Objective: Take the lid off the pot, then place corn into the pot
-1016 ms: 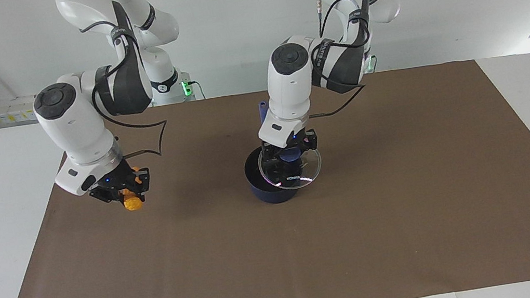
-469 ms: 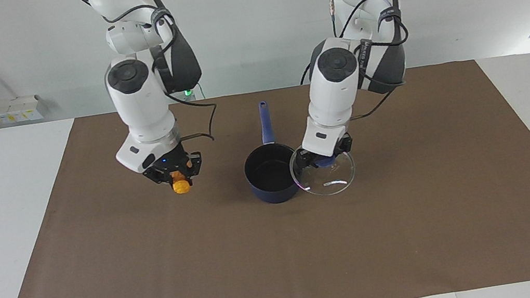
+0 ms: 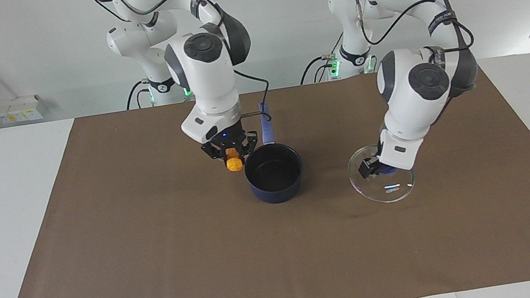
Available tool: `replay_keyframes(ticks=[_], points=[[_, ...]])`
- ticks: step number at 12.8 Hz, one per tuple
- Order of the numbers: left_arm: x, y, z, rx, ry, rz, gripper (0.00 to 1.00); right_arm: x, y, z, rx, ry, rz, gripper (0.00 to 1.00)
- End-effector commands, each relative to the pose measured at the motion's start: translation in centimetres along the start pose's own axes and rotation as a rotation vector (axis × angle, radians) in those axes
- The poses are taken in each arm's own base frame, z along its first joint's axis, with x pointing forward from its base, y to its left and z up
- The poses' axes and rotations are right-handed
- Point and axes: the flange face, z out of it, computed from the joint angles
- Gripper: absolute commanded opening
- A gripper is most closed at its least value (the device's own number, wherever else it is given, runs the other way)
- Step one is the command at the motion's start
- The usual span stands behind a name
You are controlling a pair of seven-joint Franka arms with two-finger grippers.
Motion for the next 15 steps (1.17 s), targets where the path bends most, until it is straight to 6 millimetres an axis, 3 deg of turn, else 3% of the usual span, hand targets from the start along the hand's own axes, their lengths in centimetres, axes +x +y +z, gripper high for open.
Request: replay_keyframes(ticks=[1,5,7,11,15], points=[[-2.6,-5.8,1.3,-0.028,0.039,0.056,0.00,1.4,-0.8,1.7,0.045,0.002,0.025,0.00],[-4.1,-12.1,2.9,-0.029,0.016,0.097,0.00,0.3,-4.6,6.1,0.061,0.000,-0.028,0.00],[-5.5,-13.4,3.8,-0.008,0.020,0.111,0.00,0.4,-4.7,7.5,0.058,-0.009,-0.033,0.00],[-9.2,-18.3,5.9,0.013,0.037,0.141,0.00,0.0,-4.7,9.4,0.057,-0.017,-0.056,0.00],[-10.7,-19.4,7.9,0.010,0.063,0.130,0.00,-0.2,-4.7,10.8,0.060,-0.019,-0.058,0.00]])
